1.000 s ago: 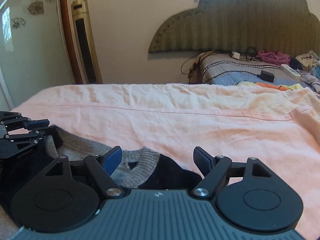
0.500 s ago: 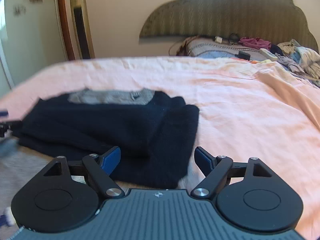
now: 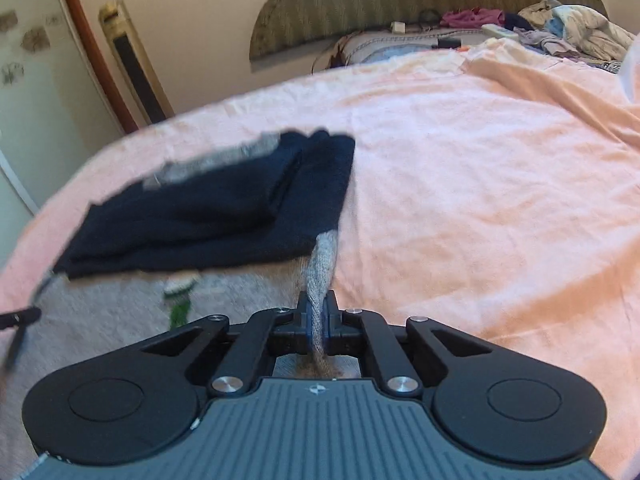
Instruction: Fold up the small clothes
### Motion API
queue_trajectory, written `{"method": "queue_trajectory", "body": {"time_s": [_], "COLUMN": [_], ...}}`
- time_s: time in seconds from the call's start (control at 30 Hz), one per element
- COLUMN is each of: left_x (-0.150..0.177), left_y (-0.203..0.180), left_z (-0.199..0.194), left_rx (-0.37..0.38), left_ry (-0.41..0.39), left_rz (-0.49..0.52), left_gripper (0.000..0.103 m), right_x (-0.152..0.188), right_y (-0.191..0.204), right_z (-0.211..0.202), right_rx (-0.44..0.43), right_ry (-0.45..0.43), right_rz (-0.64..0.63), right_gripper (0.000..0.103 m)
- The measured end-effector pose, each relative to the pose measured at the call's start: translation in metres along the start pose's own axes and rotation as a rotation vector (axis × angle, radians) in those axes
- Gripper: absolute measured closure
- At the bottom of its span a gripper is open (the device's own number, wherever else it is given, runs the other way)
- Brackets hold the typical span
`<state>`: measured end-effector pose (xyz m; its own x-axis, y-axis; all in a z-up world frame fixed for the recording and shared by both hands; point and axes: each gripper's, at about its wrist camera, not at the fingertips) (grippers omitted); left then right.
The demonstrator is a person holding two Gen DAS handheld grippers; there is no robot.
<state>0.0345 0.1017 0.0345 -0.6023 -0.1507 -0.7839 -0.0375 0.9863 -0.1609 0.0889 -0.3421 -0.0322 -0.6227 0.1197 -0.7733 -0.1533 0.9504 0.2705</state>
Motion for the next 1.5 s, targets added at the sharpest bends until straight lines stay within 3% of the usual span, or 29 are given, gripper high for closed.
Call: {"method": "queue_trajectory", "body": {"time_s": [0.07,0.1,0.17,0.23,0.27,0.3,0.33,0.37,0.47,0.5,0.53,0.57,0.6,0.73,0.87,0.93,0.97,1.0,1.03,1.07,1.1,1.13,1.17,1.2,1.23,1.27,1.33,1.43,1.5], "left_x": [0.004,0.010,0.017,0.019,0.021,0.026,0.032,0.038,0.048,0.048,0.046,0.044,0.043,0.031,0.045,0.052,0.055,0.060,0.066,0.073,0.076,0.078,0.078,0.077,0.076,0.075,0.069,0.072,0.074], "left_y": [0.006,0.011,0.013,0.018,0.024,0.029,0.034,0.037,0.034,0.030,0.025,0.022,0.022,0.037,0.048,0.047,0.048,0.049,0.049,0.046,0.042,0.036,0.030,0.026,0.026,0.030,0.040,0.066,0.062], "left_z": [0.005,0.013,0.008,-0.006,-0.013,-0.017,-0.018,-0.021,-0.028,-0.028,-0.025,-0.019,-0.015,-0.037,-0.033,-0.044,-0.047,-0.049,-0.051,-0.055,-0.059,-0.061,-0.062,-0.060,-0.055,-0.054,-0.062,-0.062,-0.069], "left_rx": [-0.080,-0.082,-0.070,-0.006,0.071,0.144,0.199,0.236,0.246,0.232,0.210,0.178,0.163,0.088,0.105,0.171,0.227,0.281,0.320,0.346,0.346,0.331,0.306,0.281,0.263,0.250,0.143,0.173,0.184], "left_ry": [0.015,0.052,0.036,0.049,0.062,0.082,0.107,0.098,0.065,0.063,0.065,0.095,0.112,0.040,0.110,0.106,0.121,0.141,0.154,0.128,0.117,0.108,0.099,0.108,0.134,0.130,0.079,0.117,0.114], "left_rz": [0.039,0.039,0.039,-0.047,-0.108,-0.164,-0.218,-0.259,-0.288,-0.270,-0.252,-0.233,-0.231,-0.171,-0.182,-0.208,-0.246,-0.291,-0.329,-0.347,-0.340,-0.315,-0.283,-0.260,-0.262,-0.273,-0.228,-0.268,-0.240], "left_gripper": [0.100,0.100,0.099,0.097,0.090,0.082,0.055,0.039,0.036,0.036,0.059,0.099,0.100,0.101,0.100,0.098,0.089,0.080,0.058,0.047,0.046,0.048,0.063,0.087,0.099,0.100,0.100,0.100,0.100], "right_x": [0.008,0.014,0.017,0.021,0.025,0.029,0.034,0.039,0.052,0.054,0.055,0.056,0.056,0.058,0.068,0.070,0.071,0.073,0.075,0.077,0.080,0.082,0.083,0.084,0.085,0.087,0.088,0.097,0.099], "right_y": [-0.012,-0.016,-0.020,-0.023,-0.022,-0.019,-0.017,-0.016,-0.014,-0.011,-0.008,-0.007,-0.011,-0.025,-0.042,-0.043,-0.041,-0.037,-0.034,-0.031,-0.029,-0.027,-0.025,-0.023,-0.023,-0.022,-0.023,-0.037,-0.041], "right_z": [0.006,0.007,0.002,-0.010,-0.018,-0.027,-0.032,-0.037,-0.047,-0.049,-0.048,-0.044,-0.044,-0.061,-0.059,-0.063,-0.067,-0.071,-0.074,-0.076,-0.078,-0.079,-0.079,-0.078,-0.075,-0.076,-0.083,-0.085,-0.084], "right_rx": [0.044,0.035,0.020,-0.045,-0.084,-0.108,-0.121,-0.133,-0.181,-0.178,-0.160,-0.132,-0.135,-0.113,-0.133,-0.186,-0.215,-0.238,-0.253,-0.264,-0.275,-0.283,-0.286,-0.281,-0.265,-0.263,-0.246,-0.253,-0.262], "right_ry": [0.034,0.021,0.011,0.021,0.020,0.025,0.040,0.056,0.071,0.073,0.081,0.111,0.107,0.070,0.068,0.077,0.078,0.091,0.108,0.129,0.143,0.142,0.145,0.153,0.174,0.163,0.141,0.135,0.126], "right_rz": [0.011,0.018,0.074,0.158,0.163,0.150,0.140,0.135,0.149,0.138,0.120,0.120,0.136,0.155,0.243,0.298,0.300,0.289,0.277,0.269,0.266,0.262,0.257,0.254,0.256,0.246,0.233,0.284,0.322], "right_gripper": [0.093,0.094,0.089,0.058,0.034,0.023,0.023,0.024,0.026,0.038,0.053,0.091,0.094,0.095,0.095,0.076,0.060,0.052,0.051,0.051,0.051,0.051,0.056,0.084,0.089,0.091,0.091,0.093,0.091]}}
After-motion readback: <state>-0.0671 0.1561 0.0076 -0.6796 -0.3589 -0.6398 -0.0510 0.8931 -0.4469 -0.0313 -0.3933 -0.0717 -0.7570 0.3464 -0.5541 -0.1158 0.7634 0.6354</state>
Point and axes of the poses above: each gripper's, at about its wrist camera, not at the fingertips, and z roughly the way its jaws point, y to its left, x to its underside, and after that the axes turned 3 degrees about -y, right-handed
